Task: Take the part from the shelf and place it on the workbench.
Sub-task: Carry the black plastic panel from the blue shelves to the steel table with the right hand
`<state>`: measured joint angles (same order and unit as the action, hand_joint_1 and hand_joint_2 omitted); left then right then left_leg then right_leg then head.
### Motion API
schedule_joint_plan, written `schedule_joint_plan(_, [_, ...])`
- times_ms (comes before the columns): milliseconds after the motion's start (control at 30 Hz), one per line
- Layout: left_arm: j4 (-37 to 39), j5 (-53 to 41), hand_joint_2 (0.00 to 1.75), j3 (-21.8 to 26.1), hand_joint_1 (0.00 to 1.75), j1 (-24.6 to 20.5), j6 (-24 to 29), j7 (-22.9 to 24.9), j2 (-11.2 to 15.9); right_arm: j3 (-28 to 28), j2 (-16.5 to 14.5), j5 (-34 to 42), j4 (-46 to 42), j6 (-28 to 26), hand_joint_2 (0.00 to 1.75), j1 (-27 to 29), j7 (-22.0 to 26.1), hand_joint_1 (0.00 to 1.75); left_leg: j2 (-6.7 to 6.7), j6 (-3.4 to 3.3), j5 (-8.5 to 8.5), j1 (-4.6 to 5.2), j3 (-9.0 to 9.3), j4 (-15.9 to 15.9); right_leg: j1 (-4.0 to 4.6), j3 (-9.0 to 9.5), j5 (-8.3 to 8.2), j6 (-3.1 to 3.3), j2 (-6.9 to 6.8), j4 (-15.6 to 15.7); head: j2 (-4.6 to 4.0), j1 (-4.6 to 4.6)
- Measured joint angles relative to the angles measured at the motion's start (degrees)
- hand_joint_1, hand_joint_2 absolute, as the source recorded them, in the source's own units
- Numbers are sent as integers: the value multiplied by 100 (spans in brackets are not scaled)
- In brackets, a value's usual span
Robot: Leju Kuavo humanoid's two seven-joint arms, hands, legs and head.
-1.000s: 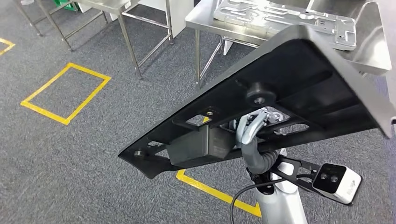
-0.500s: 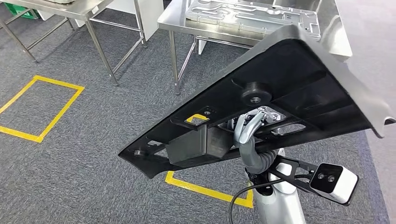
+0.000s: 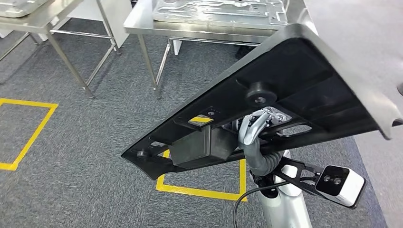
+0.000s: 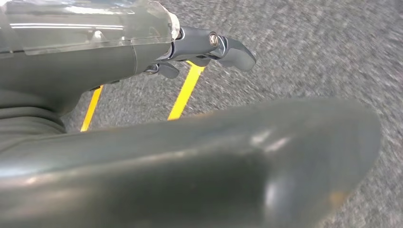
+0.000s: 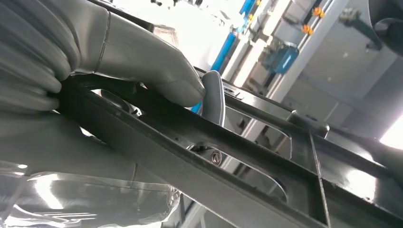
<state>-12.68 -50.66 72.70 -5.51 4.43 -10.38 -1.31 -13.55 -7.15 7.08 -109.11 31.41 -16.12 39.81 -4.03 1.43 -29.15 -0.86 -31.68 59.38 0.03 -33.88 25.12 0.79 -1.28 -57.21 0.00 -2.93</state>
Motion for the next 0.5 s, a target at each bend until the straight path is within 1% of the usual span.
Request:
schedule_joint_plan(33, [0, -2, 0, -1, 0, 2, -3, -1, 2, -3, 0, 2, 1, -1, 175, -8, 0, 171, 142, 20, -148, -11, -114, 250, -17, 10, -8, 25, 51, 14, 0, -1])
schedule_joint_plan(67, [0, 0, 0, -1, 0, 12, -5, -2, 2, -7, 0, 4, 3, -3, 175, -14, 0, 171, 263, 31, -332, -12, -291, 617, -16, 9, -8, 46, 108, 15, 0, -1])
schedule_joint_plan(100, [0, 3, 0, -1, 0, 26, -6, -2, 0, -9, 0, 7, 9, -5, 175, -10, -1, 171, 318, 37, -494, -12, -493, 1012, -11, 7, -6, 64, 166, 12, 0, -2])
schedule_joint_plan(133, [0, 7, 0, -1, 0, 40, -6, -4, 0, -9, 0, 10, 18, -8, 175, -1, -1, 171, 341, 42, -576, -12, -656, 1311, -7, 7, -4, 72, 227, 8, 0, -2])
schedule_joint_plan(167, [0, 11, 0, -1, 0, 49, -6, -9, 0, -9, 0, 13, 30, -13, 175, 8, -1, 171, 353, 43, -551, -13, -744, 1439, -5, 10, -1, 74, 286, 2, 0, -2])
schedule_joint_plan(200, [0, 15, 0, 0, 0, 49, -6, -16, 1, -9, 1, 14, 41, -19, 175, 15, -1, 171, 355, 39, -400, -14, -715, 1315, -6, 18, 5, 70, 334, -5, 0, -2])
schedule_joint_plan(233, [0, 18, 0, 0, 0, 42, -7, -25, 3, -9, 1, 12, 48, -28, 175, 17, -1, 171, 359, 31, -170, -18, -581, 980, -9, 32, 17, 58, 373, -16, 0, -2])
schedule_joint_plan(267, [0, 21, 0, 0, 0, 33, -11, -34, 6, -9, 2, 8, 51, -37, 175, 17, -1, 171, 378, 16, 40, -22, -408, 572, -10, 44, 34, 39, 403, -30, 0, -1])
schedule_joint_plan(300, [0, 23, 0, 0, 0, 23, -17, -43, 9, -9, 2, 3, 51, -44, 175, 17, -1, 171, 403, -7, 183, -18, -249, 215, -3, 46, 54, 14, 427, -53, 0, -1])
schedule_joint_plan(333, [0, 25, 0, 0, 0, 16, -24, -48, 12, -9, 3, -2, 50, -48, 175, 17, -1, 171, 427, -34, 254, -13, -146, -16, 4, 42, 66, -13, 443, -69, 0, -1])
schedule_joint_plan(367, [0, 27, 0, 0, 0, 14, -34, -53, 13, -9, 4, -4, 49, -48, 175, 19, -1, 171, 447, -66, 256, -5, -108, -109, 12, 32, 73, -41, 452, -78, 0, -1])
schedule_joint_plan(433, [0, 28, 0, 0, 0, 15, -54, -58, 14, -9, 9, 1, 38, -44, 175, 27, -1, 171, 443, -141, 266, 1, -108, -137, 10, 19, 75, -103, 462, -76, 0, -2])
schedule_joint_plan(467, [0, 28, 0, 0, 0, 14, -65, -58, 13, -9, 11, 6, 29, -41, 175, 31, -1, 171, 434, -177, 279, -4, -101, -155, 7, 8, 107, -135, 431, -107, 0, -1])
schedule_joint_plan(500, [0, 28, 0, 0, 0, 13, -75, -58, 12, -9, 14, 11, 17, -36, 175, 33, -1, 171, 423, -213, 291, -12, -93, -175, 3, -40, 190, -169, 379, -220, 0, -1])
